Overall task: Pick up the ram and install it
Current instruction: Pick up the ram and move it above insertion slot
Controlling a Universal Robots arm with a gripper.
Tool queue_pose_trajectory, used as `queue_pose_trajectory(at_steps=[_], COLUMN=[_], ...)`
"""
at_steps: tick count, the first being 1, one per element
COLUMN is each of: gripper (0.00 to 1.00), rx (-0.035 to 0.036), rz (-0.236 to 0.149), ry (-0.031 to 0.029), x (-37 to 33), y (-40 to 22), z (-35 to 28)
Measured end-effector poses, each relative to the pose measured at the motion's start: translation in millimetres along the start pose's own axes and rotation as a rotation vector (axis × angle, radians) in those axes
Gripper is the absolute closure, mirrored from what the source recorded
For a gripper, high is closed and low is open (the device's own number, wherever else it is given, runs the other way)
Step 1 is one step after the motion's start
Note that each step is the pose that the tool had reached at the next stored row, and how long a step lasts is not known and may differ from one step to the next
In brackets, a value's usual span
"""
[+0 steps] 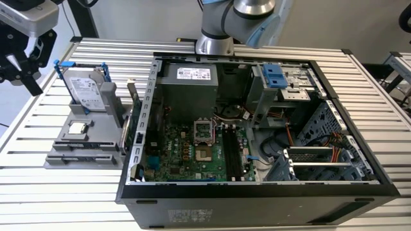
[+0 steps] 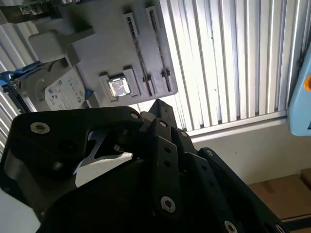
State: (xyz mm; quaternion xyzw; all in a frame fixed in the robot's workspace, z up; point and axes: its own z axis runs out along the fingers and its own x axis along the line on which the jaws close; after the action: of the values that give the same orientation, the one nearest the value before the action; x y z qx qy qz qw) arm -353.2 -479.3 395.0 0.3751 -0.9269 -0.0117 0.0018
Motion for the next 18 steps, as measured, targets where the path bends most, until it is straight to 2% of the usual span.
queue_pose_trajectory(at_steps=[13, 18], gripper=[1.0, 1.0], rx=[0.0025, 0.0025], rz=[-0.124, -0.13], ry=[0.0059, 0.0061], x=[0.0, 0.0], y=[0.0, 0.0], z=[-0.3, -0.3])
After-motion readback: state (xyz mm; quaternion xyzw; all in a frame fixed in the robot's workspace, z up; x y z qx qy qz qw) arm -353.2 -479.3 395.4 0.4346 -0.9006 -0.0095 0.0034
